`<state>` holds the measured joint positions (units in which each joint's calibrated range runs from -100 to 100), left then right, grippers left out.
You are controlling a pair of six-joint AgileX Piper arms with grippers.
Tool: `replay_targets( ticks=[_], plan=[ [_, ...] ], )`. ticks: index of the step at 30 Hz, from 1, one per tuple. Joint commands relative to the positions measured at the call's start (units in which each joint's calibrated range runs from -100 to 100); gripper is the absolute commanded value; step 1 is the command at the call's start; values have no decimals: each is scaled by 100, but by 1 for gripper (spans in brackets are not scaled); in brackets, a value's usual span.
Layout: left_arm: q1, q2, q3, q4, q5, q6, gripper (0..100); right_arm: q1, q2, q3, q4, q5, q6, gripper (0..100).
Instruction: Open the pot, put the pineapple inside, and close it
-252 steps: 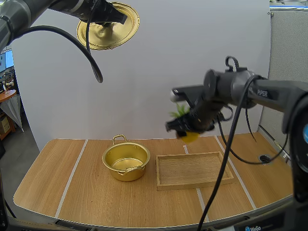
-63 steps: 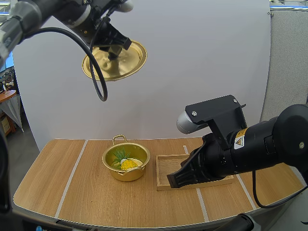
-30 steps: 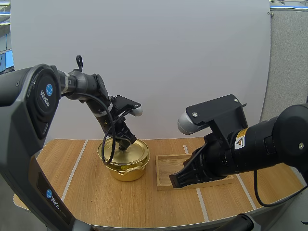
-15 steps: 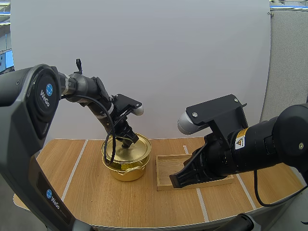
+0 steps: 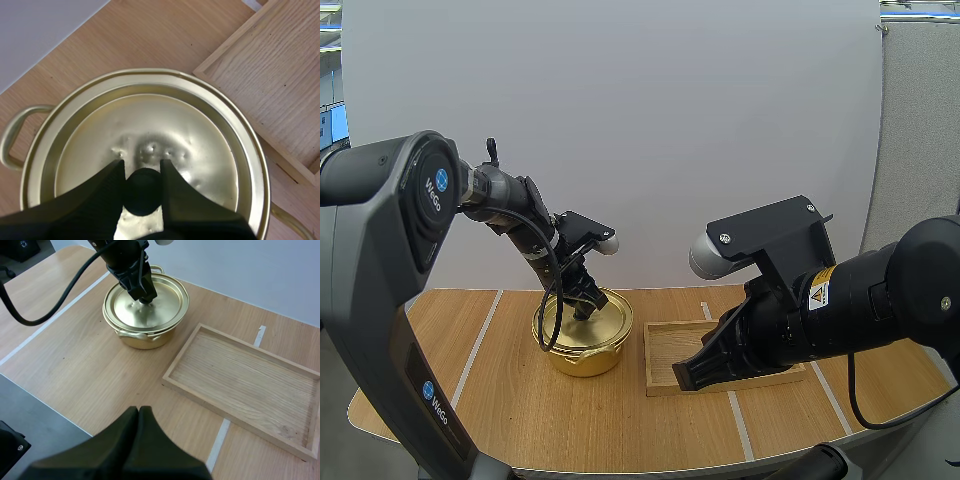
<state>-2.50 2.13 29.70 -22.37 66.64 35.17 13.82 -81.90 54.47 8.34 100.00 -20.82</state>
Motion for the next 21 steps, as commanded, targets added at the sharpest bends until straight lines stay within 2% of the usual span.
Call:
replay_targets(
  ticks=[1,4,13,21],
  plan=[
    [153,176,22,-98,115,15,0,-20,-52,17,-17,0,-44,0],
    [206,222,22,-98,276,15,0,-20,-52,17,-17,0,-44,0],
    [206,233,22,-306,1081,171,0,-20,-52,17,-6,0,-44,0],
    [206,233,22,-355,1209,178,0,-20,-52,17,-6,0,-44,0]
  ],
)
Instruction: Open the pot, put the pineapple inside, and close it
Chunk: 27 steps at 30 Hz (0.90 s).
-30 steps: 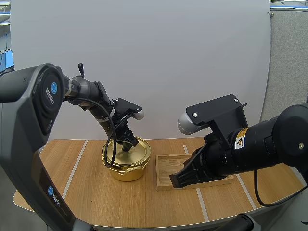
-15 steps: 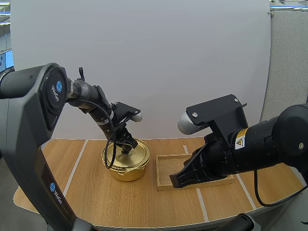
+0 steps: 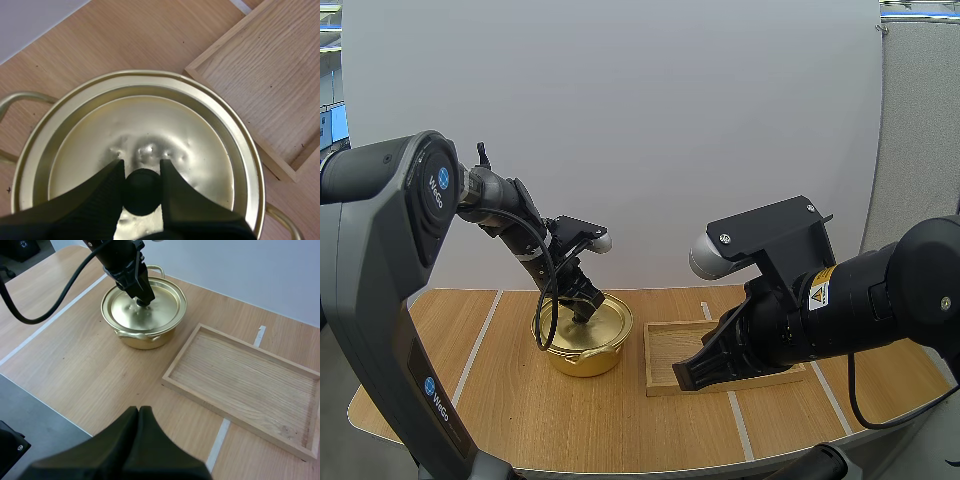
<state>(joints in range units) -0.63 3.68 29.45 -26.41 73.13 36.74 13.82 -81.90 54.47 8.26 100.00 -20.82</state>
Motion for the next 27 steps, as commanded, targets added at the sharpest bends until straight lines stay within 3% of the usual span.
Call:
replay_targets(
  ticks=[1,4,6,7,8,16,27],
  plan=[
    [20,78,47,48,560,32,1,-20,-52,17,2,0,-44,0],
    [20,78,47,-40,648,148,25,-20,-52,17,2,0,-44,0],
    [20,48,47,-114,737,217,65,-20,-52,17,2,0,-44,0],
    [20,-5,47,-163,758,217,90,-20,-52,17,2,0,-44,0],
    [20,-61,47,-223,758,217,100,-20,-52,17,2,0,-44,0],
    [20,-679,-173,-266,1022,217,100,-20,-52,17,2,0,-44,0],
    [20,-2624,-918,363,2401,-186,100,-20,-52,17,2,0,-44,0]
  ],
)
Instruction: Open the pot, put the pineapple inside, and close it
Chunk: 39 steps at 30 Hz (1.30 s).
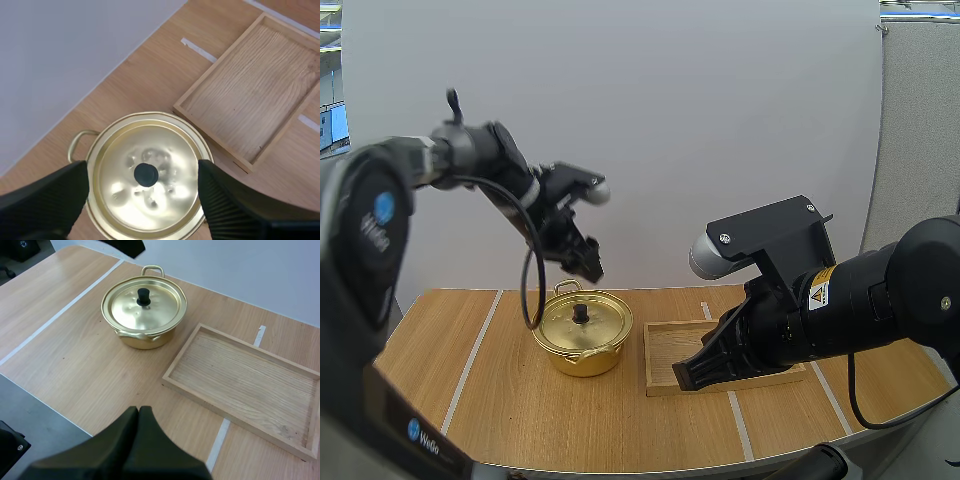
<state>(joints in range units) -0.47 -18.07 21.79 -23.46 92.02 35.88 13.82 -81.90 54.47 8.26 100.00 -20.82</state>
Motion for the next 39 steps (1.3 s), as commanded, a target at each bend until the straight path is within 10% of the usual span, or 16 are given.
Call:
replay_targets(
  ticks=[1,20,26,39],
  plan=[
    [4,-638,-193,98,621,-141,100,-20,-52,17,2,0,-44,0],
    [4,-4510,106,280,798,-994,100,-100,-52,17,42,0,-44,0],
    [4,-5387,904,302,798,-1187,4,-186,-52,17,146,0,-44,0],
    [4,-7462,3096,249,-499,-1792,0,-523,-1035,17,356,-54,-44,0]
  ],
)
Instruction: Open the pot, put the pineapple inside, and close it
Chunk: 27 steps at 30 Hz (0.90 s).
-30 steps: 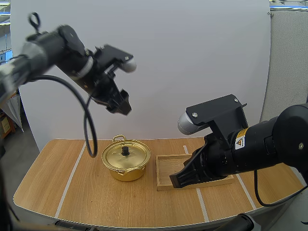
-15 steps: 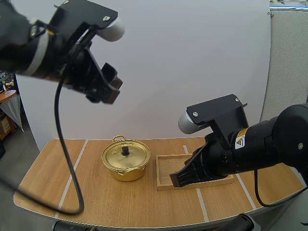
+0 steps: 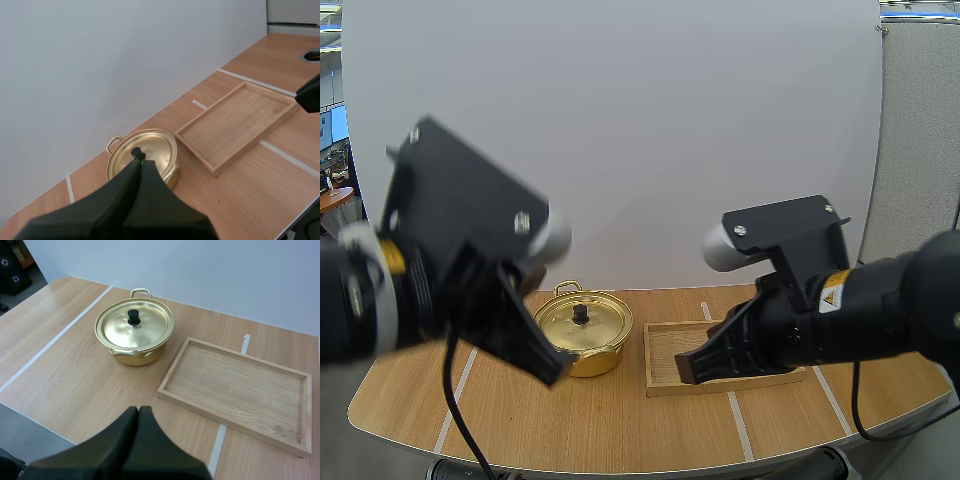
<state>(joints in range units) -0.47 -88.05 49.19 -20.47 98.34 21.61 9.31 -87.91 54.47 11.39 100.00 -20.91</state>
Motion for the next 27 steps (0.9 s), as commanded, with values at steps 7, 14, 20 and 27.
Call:
replay_targets(
  ticks=[7,14,20,27],
  plan=[
    [4,-923,606,-64,-3070,-1794,0,-81,-1209,17,-53,-1081,-35,0],
    [109,-923,606,2,-3526,-2071,0,-345,-1209,18,-140,-1996,-35,0],
    [183,-923,768,2,-4219,-2071,0,-616,-1209,26,-118,-3059,-35,0],
    [135,-923,2066,-59,-7023,-2071,0,-659,-1209,1023,-232,-5578,-180,0]
  ],
)
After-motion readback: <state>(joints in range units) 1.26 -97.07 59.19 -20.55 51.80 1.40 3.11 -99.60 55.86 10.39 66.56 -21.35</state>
